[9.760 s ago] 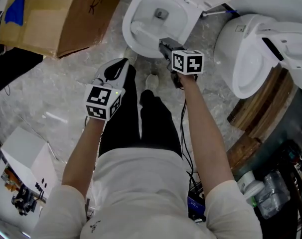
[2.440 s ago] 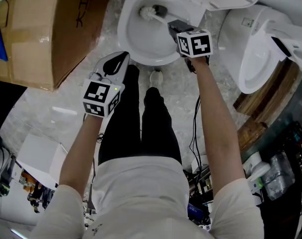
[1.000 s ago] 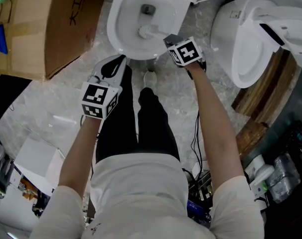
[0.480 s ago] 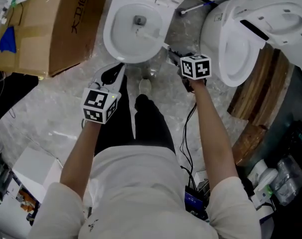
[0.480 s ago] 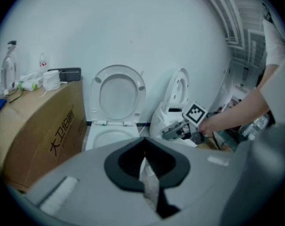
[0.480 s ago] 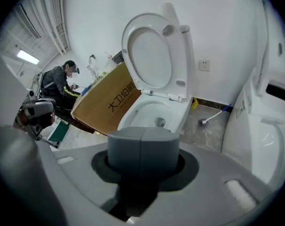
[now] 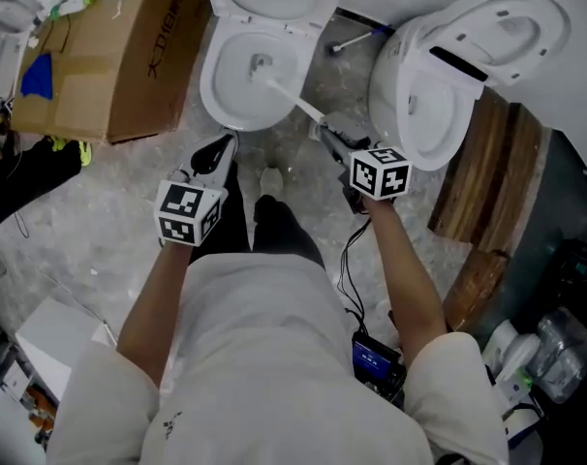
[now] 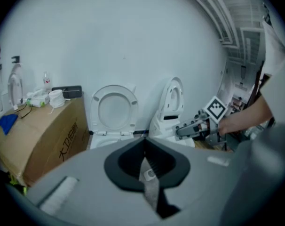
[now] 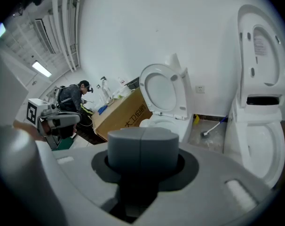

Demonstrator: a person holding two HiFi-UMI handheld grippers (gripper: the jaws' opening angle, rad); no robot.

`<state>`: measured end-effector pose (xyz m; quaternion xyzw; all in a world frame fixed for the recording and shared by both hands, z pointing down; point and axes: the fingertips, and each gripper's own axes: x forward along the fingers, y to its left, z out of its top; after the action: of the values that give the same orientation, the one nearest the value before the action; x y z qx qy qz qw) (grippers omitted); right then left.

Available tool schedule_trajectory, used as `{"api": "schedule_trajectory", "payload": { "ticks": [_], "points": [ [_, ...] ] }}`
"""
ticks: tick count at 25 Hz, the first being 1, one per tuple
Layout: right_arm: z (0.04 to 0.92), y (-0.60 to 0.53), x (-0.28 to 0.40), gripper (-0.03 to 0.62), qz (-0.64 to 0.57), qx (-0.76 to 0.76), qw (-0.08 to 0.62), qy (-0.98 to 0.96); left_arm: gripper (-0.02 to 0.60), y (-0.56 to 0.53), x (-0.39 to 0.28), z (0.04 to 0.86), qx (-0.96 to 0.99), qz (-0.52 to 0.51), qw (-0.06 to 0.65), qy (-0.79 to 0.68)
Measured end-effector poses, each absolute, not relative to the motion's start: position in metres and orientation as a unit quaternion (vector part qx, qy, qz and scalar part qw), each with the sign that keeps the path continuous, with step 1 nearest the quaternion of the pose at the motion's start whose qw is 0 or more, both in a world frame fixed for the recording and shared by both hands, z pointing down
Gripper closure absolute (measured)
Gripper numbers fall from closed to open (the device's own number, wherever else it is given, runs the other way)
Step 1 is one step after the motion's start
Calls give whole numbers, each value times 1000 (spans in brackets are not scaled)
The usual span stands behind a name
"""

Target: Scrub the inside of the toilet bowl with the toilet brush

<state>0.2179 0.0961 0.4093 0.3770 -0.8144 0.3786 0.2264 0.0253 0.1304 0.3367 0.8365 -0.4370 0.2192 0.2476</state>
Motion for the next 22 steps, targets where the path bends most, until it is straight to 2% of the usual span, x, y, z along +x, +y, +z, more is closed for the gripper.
{"api": "schedule_trajectory", "payload": {
  "ticks": [11, 22],
  "points": [
    [314, 130, 215, 447, 359, 385, 153, -836, 592, 157, 31, 287, 848, 197, 227, -438],
    [246, 134, 177, 447, 329, 411, 114, -843, 592, 162, -5, 239, 871, 174, 199, -415]
  ]
}}
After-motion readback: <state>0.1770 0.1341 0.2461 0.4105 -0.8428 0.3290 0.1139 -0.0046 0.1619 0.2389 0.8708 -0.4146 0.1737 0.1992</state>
